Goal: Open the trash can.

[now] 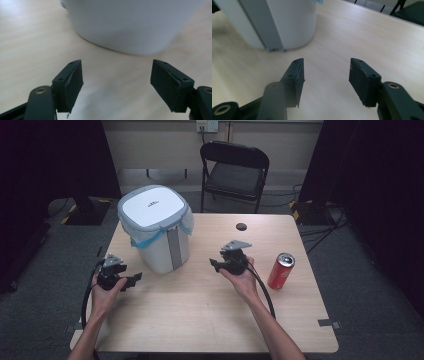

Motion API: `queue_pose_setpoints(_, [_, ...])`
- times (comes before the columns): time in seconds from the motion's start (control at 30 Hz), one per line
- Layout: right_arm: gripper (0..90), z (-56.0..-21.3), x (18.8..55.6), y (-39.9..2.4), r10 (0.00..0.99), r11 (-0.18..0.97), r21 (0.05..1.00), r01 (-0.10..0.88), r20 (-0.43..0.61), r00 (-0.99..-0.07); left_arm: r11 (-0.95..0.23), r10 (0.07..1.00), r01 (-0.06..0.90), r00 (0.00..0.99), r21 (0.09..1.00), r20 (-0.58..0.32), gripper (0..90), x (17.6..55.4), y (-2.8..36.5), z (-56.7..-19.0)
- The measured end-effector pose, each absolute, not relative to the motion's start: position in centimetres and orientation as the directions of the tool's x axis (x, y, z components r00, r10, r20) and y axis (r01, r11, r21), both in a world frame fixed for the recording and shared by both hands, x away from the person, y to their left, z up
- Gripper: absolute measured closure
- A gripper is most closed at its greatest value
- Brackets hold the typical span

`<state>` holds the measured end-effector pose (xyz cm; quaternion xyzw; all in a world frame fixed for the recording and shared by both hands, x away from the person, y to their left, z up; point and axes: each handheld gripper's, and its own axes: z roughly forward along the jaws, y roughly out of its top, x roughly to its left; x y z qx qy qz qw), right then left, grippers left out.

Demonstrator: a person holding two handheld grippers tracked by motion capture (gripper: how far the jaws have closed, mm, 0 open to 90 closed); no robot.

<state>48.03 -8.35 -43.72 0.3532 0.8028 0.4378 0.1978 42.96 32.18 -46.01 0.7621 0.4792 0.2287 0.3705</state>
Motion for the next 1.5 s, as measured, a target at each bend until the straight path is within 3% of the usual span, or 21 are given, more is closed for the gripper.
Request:
queue_pose_setpoints(0.27, [49.8, -43.9, 55.4, -4.2, 0.76, 0.333, 0.86, 0.387, -0.002, -0.649, -0.203, 0.921, 0.566, 0.387, 0.799, -0.041, 27.9, 46.4, 32.7, -45.4])
queue_pose_setpoints(0.47, [53.3, -44.6, 57.1, -1.1, 0.761, 0.325, 0.869, 0.372, -0.006, -0.649, -0.11, 0.946, 0.549, 0.314, 0.828, -0.083, 33.5, 47.9, 33.1, -45.6])
queue_pose_setpoints(0.67, [60.4, -44.5, 57.8, -0.2, 0.766, 0.318, 0.876, 0.363, -0.012, -0.642, -0.095, 0.943, 0.551, 0.317, 0.829, -0.102, 30.9, 48.1, 33.4, -46.1])
queue_pose_setpoints(0.8, [74.5, -44.4, 57.3, -0.2, 0.728, 0.298, 0.875, 0.38, 0.049, -0.684, -0.077, 0.938, 0.548, 0.323, 0.833, -0.126, 44.3, 48.2, 33.6, -46.1])
queue_pose_setpoints(1.07, [69.9, -44.0, 55.3, -0.3, 0.687, 0.34, 0.859, 0.383, 0.051, -0.725, -0.024, 0.932, 0.537, 0.317, 0.843, -0.176, 47.5, 48.7, 34.7, -46.6])
queue_pose_setpoints(1.17, [72.2, -44.2, 55.9, -0.2, 0.708, 0.351, 0.848, 0.398, 0.038, -0.705, -0.046, 0.927, 0.547, 0.336, 0.836, -0.169, 51.9, 49.1, 34.0, -46.5])
queue_pose_setpoints(1.2, [78.5, -44.4, 56.2, 0.1, 0.737, 0.356, 0.847, 0.395, 0.006, -0.676, -0.071, 0.918, 0.565, 0.359, 0.822, -0.168, 55.9, 49.3, 33.3, -46.2])
queue_pose_setpoints(1.3, [80.9, -44.4, 56.2, -0.3, 0.735, 0.33, 0.854, 0.402, 0.034, -0.677, -0.09, 0.914, 0.565, 0.375, 0.82, -0.158, 62.3, 49.4, 32.9, -46.0])
queue_pose_setpoints(1.5, [85.0, -44.0, 54.3, -2.2, 0.685, 0.33, 0.872, 0.362, 0.042, -0.727, -0.119, 0.875, 0.571, 0.447, 0.812, -0.186, 72.3, 48.8, 32.1, -46.1])
